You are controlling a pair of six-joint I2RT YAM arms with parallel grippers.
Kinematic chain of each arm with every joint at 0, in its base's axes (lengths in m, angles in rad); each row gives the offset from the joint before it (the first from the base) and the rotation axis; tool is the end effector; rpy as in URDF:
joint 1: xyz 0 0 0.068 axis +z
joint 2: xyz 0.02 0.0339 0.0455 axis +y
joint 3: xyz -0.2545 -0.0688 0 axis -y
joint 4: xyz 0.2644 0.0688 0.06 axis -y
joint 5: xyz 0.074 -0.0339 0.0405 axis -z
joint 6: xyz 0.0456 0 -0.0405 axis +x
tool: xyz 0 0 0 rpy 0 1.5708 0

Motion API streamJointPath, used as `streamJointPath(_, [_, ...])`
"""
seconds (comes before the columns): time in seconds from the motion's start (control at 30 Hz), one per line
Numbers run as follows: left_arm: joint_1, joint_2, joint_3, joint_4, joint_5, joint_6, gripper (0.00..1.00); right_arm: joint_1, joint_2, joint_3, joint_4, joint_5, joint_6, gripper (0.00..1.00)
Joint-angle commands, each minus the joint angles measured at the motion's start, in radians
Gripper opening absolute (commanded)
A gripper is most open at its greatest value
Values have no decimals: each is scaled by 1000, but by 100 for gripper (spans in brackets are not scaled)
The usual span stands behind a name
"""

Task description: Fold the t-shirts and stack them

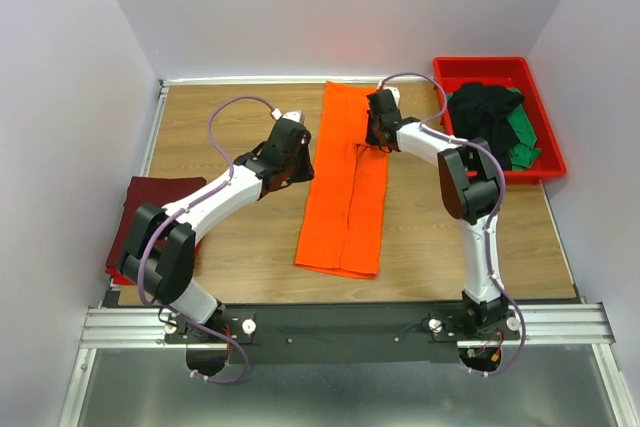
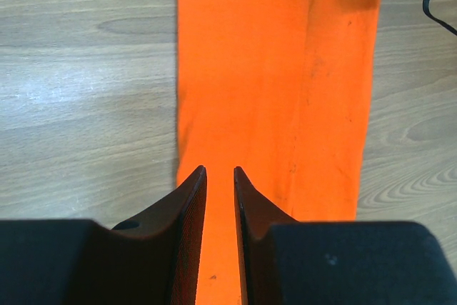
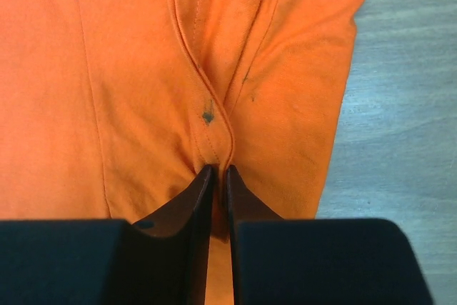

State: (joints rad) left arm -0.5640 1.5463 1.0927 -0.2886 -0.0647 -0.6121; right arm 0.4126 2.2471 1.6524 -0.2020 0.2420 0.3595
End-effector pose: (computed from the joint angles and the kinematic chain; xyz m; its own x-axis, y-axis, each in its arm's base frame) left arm 0.3107 -0.1931 0.2252 -0.7509 -0.2035 -0.6283 0.0754 0.9187 -0.3877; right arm 0.4758 0.1963 0.1290 -0.6961 0.0681 -0.7147 0.0097 0.9963 0.0855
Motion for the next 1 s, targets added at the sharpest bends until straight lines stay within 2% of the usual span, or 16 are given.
streamJointPath(0.0, [7, -34, -19, 16, 25, 20, 30, 5, -21, -54, -28, 23, 74, 20])
streamJointPath(0.07, [10, -35, -25, 19, 26, 21, 30, 3, -32, -74, -7, 3, 98, 24])
streamJointPath(0.4, [42, -49, -43, 28, 51, 38, 30, -32, -92, -141, 65, -115, 226, 27])
streamJointPath(0.5, [52, -52, -43, 29, 57, 46, 30, -46, -132, -178, 81, -124, 246, 35])
streamJointPath(0.7, [64, -45, -45, 40, 87, 55, 30, -70, -195, -209, 102, -113, 248, 44])
streamJointPath(0.97, [69, -43, -45, 46, 98, 58, 30, -94, -115, -2, 107, -231, 161, 42])
